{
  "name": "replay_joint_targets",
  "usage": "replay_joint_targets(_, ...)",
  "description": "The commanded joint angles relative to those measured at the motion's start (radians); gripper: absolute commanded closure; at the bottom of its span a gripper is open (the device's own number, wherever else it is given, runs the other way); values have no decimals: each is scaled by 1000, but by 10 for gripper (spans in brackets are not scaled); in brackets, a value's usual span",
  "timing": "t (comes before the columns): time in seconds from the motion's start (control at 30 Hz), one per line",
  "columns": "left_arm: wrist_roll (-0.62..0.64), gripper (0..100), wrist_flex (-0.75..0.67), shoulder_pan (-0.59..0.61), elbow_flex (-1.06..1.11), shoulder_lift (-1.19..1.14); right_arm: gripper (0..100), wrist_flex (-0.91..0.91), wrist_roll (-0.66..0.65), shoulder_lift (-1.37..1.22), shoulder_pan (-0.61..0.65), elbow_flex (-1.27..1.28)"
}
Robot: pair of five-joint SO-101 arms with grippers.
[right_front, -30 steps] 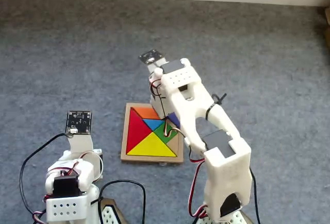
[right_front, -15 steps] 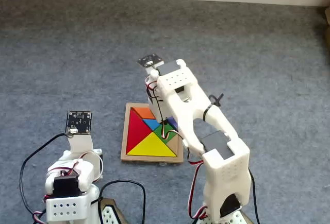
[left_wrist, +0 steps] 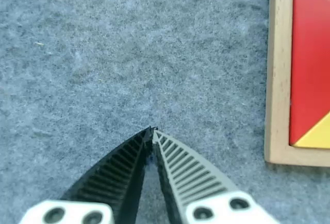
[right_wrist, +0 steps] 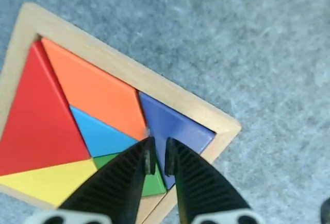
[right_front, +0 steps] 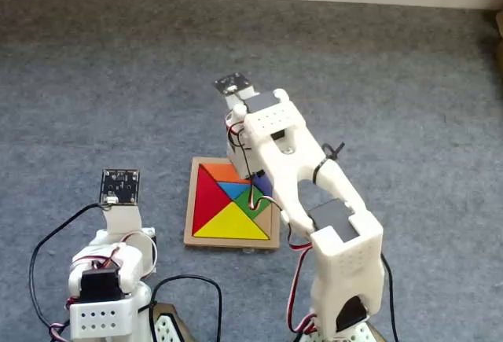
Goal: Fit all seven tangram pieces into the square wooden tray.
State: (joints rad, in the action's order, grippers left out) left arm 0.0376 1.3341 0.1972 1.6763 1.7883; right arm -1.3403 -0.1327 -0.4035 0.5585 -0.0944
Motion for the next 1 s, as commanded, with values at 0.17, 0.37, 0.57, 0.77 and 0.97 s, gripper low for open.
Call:
replay_joint_targets(0.17,-8,986,6,1,19,31,964,27,6,35,-16,27)
replay_joint_targets(0.37,-8,986,6,1,19,31,964,-77,6,226,-15,35)
replay_joint_targets(0.57,-8,986,6,1,19,31,964,-51,6,519,-18,297)
replay_joint_targets(0.77,-8,986,6,1,19,31,964,108,12,831,-65,664)
replay_joint_targets(0.97,-8,986,6,1,19,31,964,242,12,1089,-191,977)
